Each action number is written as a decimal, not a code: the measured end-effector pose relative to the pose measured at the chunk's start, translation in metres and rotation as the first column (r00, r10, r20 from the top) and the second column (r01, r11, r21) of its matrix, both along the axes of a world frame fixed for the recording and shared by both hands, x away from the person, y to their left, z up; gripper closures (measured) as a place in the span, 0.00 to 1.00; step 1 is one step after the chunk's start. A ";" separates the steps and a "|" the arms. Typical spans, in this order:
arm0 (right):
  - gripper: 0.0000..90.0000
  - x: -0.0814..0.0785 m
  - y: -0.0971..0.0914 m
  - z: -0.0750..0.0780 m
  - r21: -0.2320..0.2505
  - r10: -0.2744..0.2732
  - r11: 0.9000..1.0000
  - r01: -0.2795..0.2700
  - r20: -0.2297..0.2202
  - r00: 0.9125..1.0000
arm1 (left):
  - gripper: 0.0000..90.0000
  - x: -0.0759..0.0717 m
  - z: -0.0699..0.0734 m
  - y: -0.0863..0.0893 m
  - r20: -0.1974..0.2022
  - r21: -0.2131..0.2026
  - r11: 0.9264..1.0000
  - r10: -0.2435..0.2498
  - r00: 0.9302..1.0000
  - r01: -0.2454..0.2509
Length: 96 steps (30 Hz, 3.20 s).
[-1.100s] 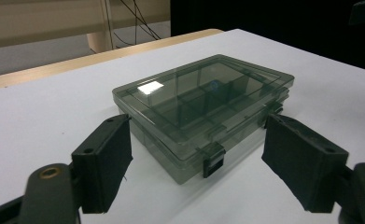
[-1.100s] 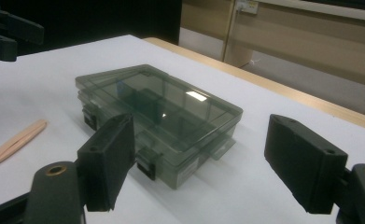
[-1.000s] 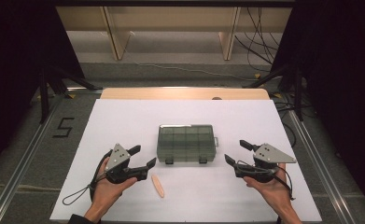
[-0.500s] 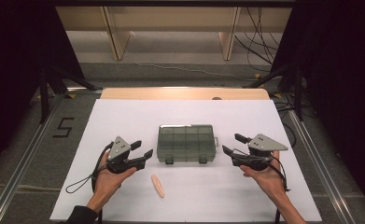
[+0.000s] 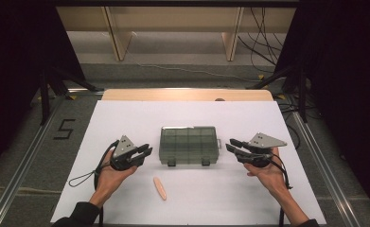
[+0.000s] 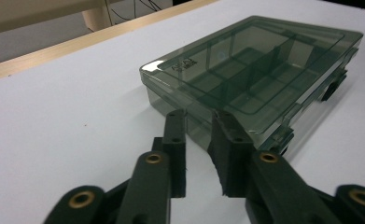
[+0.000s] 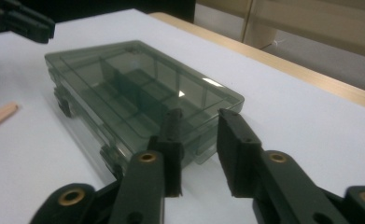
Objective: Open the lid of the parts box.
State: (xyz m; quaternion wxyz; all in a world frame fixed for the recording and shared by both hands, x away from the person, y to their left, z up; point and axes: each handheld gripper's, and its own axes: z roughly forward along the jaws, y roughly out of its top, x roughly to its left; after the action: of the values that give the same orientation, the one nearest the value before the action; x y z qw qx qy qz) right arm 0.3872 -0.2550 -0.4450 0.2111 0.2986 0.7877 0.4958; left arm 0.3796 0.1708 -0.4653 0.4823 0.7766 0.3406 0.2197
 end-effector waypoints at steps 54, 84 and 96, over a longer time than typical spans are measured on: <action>1.00 0.034 0.023 -0.026 -0.173 0.156 0.971 -0.166 -0.070 0.985 | 1.00 0.022 -0.009 -0.024 -0.046 0.104 0.988 -0.108 0.993 0.112; 1.00 0.049 0.030 -0.007 -0.084 0.134 0.988 -0.130 0.044 0.990 | 1.00 0.034 0.018 -0.034 0.063 0.033 0.998 -0.063 0.996 0.061; 1.00 0.056 0.033 -0.003 -0.069 0.097 0.993 -0.091 0.090 0.991 | 1.00 0.043 0.026 -0.034 0.092 0.025 0.999 -0.049 0.995 0.047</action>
State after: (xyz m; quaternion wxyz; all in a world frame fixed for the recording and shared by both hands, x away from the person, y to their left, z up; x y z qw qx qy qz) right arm 0.4430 -0.2216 -0.4482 0.2334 0.2308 0.8059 0.4928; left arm 0.4222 0.1369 -0.4395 0.4940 0.7790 0.2966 0.2473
